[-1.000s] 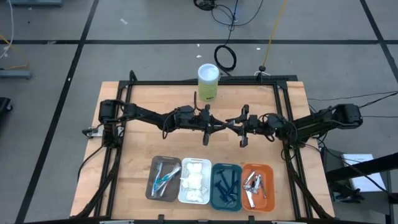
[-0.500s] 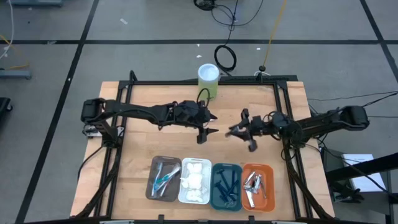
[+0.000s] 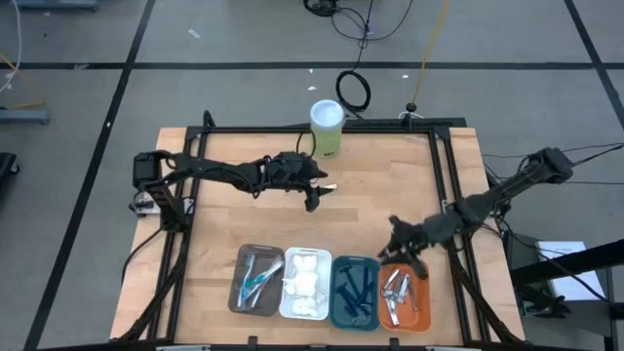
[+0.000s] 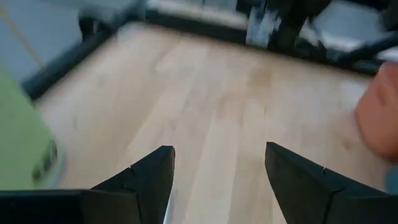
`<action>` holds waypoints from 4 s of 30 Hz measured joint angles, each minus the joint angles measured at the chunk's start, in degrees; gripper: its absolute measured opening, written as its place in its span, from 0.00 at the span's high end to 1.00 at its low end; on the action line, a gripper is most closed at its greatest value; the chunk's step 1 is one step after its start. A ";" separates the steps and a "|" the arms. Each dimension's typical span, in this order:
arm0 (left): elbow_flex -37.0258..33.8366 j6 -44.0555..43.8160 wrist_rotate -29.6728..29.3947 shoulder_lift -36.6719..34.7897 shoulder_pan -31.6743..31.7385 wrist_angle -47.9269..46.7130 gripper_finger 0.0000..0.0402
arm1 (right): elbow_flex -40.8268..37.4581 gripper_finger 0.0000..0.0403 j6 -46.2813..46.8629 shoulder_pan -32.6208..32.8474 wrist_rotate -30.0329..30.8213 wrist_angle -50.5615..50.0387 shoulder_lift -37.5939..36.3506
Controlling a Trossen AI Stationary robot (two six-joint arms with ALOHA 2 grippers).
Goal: Pick & Place Travel size toiletries
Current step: Put the silver nail cutter into the orange bin
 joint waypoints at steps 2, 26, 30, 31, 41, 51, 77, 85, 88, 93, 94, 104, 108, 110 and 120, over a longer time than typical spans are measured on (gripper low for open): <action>-0.55 -1.38 0.04 1.01 0.27 -0.46 0.40 | 0.64 0.83 4.54 4.03 0.54 -2.08 1.66; -0.54 -1.13 0.13 4.26 -1.12 0.21 0.40 | 0.64 0.48 24.59 14.59 1.17 -5.27 7.57; -0.54 -0.95 -0.33 4.26 -1.28 -2.85 0.40 | 0.64 0.47 19.70 12.94 1.18 -4.81 7.55; -0.53 -0.96 -1.00 4.26 -1.28 -4.30 0.40 | 0.64 0.47 18.22 12.33 1.16 -4.85 7.55; -0.54 1.30 -4.95 4.32 1.67 -9.68 0.40 | 0.64 0.48 -2.39 0.70 1.41 -2.64 4.67; 6.26 3.57 -4.07 12.45 2.54 -18.54 0.40 | 0.62 0.49 -15.82 -7.18 1.18 2.59 2.78; 20.11 11.78 6.20 23.29 5.15 -38.29 0.94 | 0.60 0.51 -17.43 -9.54 1.58 0.44 2.81; 18.76 14.27 5.32 13.96 2.30 -38.47 0.94 | 0.60 0.51 -14.96 -9.87 12.22 -7.91 2.18; 15.91 15.22 5.84 6.97 1.30 -29.66 0.94 | 0.60 0.51 -11.96 -10.48 19.34 -13.91 1.34; 3.75 13.48 10.98 -0.87 0.32 -8.33 0.94 | 0.60 0.51 -9.70 -13.20 23.12 -16.83 0.67; 1.06 12.62 11.74 -2.08 0.18 -1.68 0.94 | 0.60 0.51 -10.01 -13.81 23.90 -16.01 0.82; -14.16 2.16 15.79 -3.32 -2.45 40.08 0.94 | -6.71 0.51 -25.93 -20.58 25.04 26.40 7.47; -14.03 3.32 14.99 -3.23 -4.64 39.74 0.94 | -9.90 0.50 -27.46 -23.26 19.92 47.35 12.48; -13.95 4.46 13.86 -3.26 -5.44 40.03 0.94 | -9.93 0.48 -26.63 -24.21 13.74 54.11 15.33; -13.92 4.96 12.55 -3.26 -5.45 38.42 0.94 | 0.43 0.28 -24.45 -24.61 4.07 59.35 29.15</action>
